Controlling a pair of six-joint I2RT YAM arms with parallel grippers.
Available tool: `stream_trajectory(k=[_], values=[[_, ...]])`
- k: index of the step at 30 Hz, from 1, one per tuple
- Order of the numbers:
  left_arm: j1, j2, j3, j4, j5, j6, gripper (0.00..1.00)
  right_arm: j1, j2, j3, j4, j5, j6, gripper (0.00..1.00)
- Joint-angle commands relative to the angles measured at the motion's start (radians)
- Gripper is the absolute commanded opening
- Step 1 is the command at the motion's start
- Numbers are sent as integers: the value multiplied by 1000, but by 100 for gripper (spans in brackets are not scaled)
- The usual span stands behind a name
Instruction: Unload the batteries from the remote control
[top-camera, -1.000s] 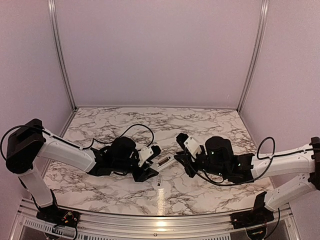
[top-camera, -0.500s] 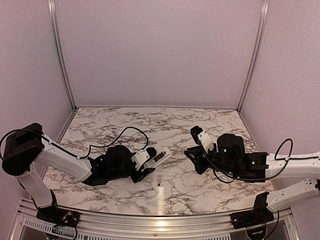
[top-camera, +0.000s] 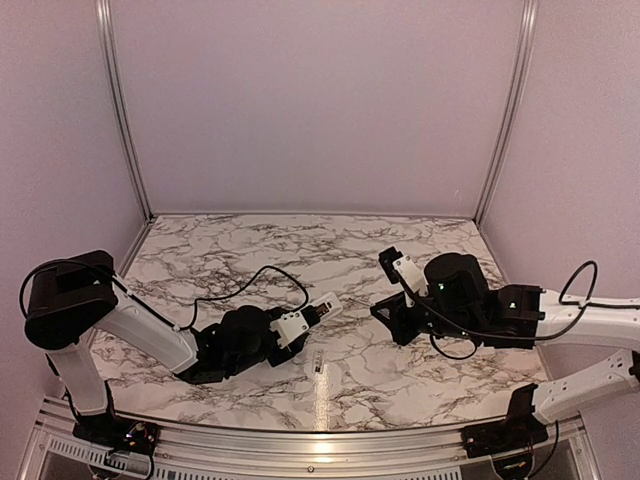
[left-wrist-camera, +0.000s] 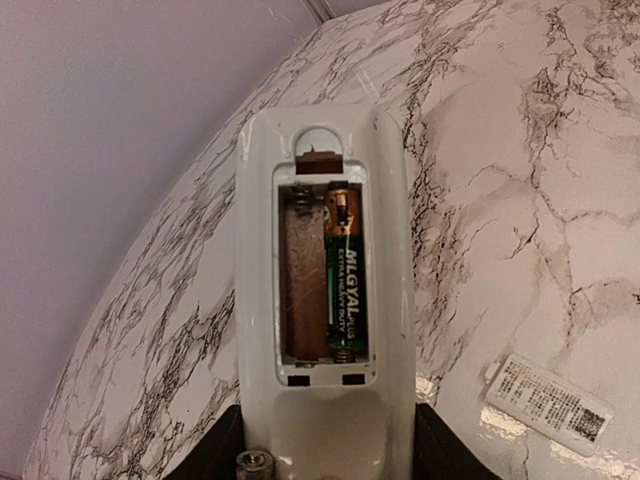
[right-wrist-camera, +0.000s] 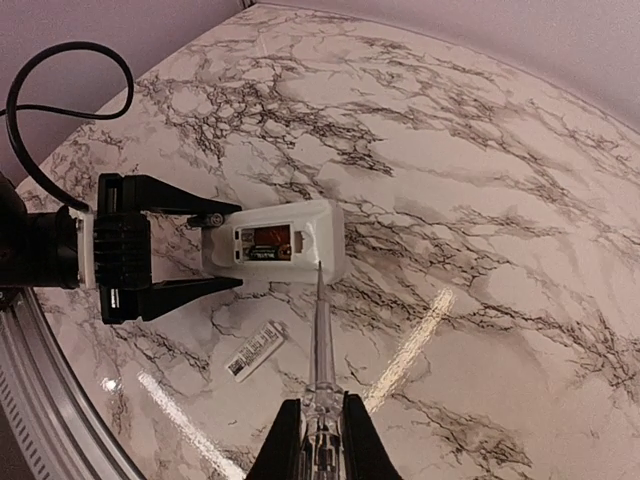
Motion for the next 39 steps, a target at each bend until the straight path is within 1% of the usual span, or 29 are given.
stream_trajectory(k=[1,6,10,16,19,23,25,29,35,39], values=[[-14,17,0,55,-101,67,0,8,50,104,-153,-110,29,0],[-21,27,12,35,-127,79,0,8,140,219,-256,-159,20,0],[-23,36,38,-24,-144,59,0,7,207,304,-324,-184,1,0],[-24,44,41,-44,-134,60,0,8,316,412,-397,-156,-16,0],[-24,52,40,-65,-131,65,0,8,340,431,-408,-112,-14,0],[-24,61,52,-148,-80,64,1,7,338,399,-380,-68,-1,0],[-24,63,56,-164,-47,56,6,7,335,379,-371,-53,5,0],[-24,71,87,-231,-11,27,26,8,320,339,-350,-41,17,0],[-24,82,99,-238,-23,0,61,7,254,265,-318,-22,27,0],[-23,84,126,-259,-6,-31,76,7,197,211,-299,-17,31,0]])
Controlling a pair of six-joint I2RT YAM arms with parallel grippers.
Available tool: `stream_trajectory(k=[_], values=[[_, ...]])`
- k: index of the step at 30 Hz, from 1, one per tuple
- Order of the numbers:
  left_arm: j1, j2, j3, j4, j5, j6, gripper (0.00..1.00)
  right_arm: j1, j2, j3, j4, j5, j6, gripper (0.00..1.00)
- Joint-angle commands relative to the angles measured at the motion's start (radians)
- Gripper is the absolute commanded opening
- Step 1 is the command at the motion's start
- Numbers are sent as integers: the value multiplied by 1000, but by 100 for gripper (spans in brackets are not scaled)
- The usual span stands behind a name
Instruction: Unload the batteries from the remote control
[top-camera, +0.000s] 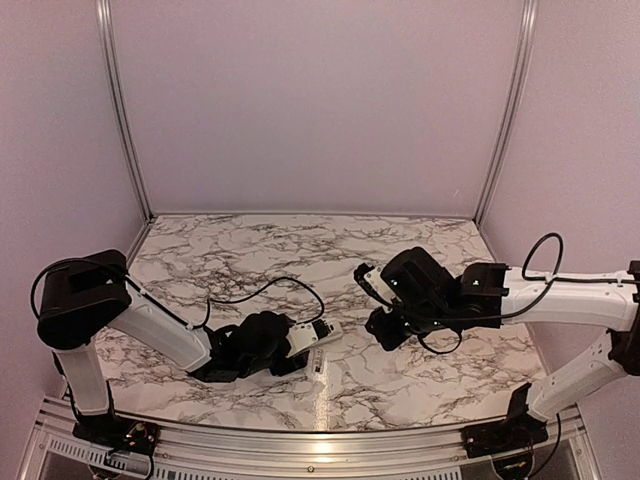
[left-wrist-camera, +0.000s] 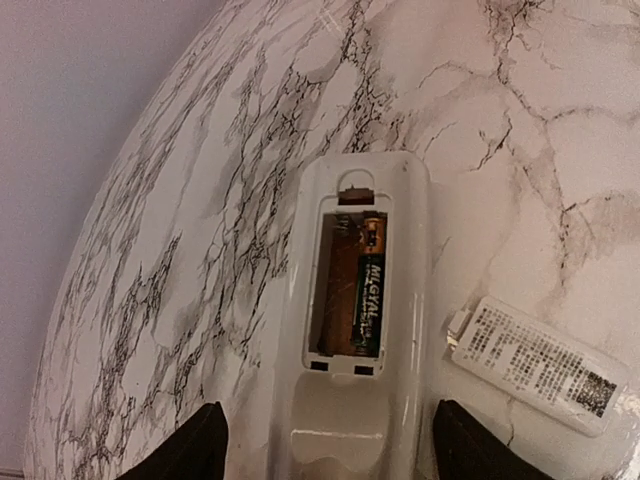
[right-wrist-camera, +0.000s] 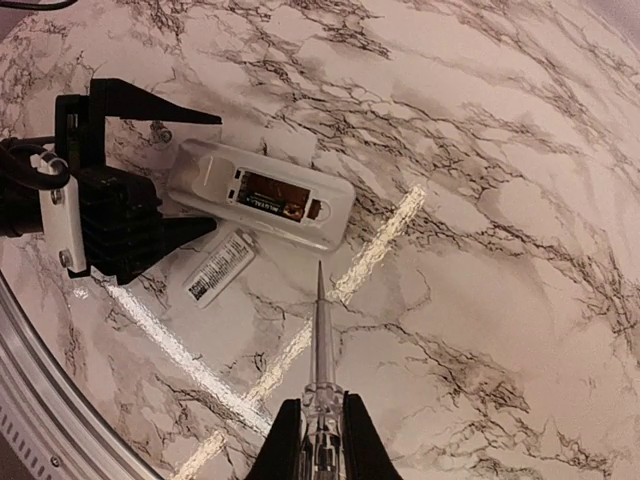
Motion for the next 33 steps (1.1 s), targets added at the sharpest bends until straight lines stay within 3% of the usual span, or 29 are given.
stream_trajectory(k=[1,2,3,11,19,23,33], values=[[-4,12,44,-38,37,-52,81,6,-78,-42,47,29,21,0],[-4,6,49,-43,55,-58,96,7,-96,-51,50,31,22,0],[-4,-3,51,-46,67,-66,99,6,-113,-63,52,34,23,0],[9,-102,62,-105,153,-80,99,6,-249,-109,31,50,37,0],[135,-154,243,-493,562,-49,99,6,-348,-140,-3,28,30,0],[170,-124,338,-661,566,-8,99,7,-370,-147,-10,3,17,0],[261,-25,456,-837,685,56,95,7,-400,-154,27,-70,-10,0]])
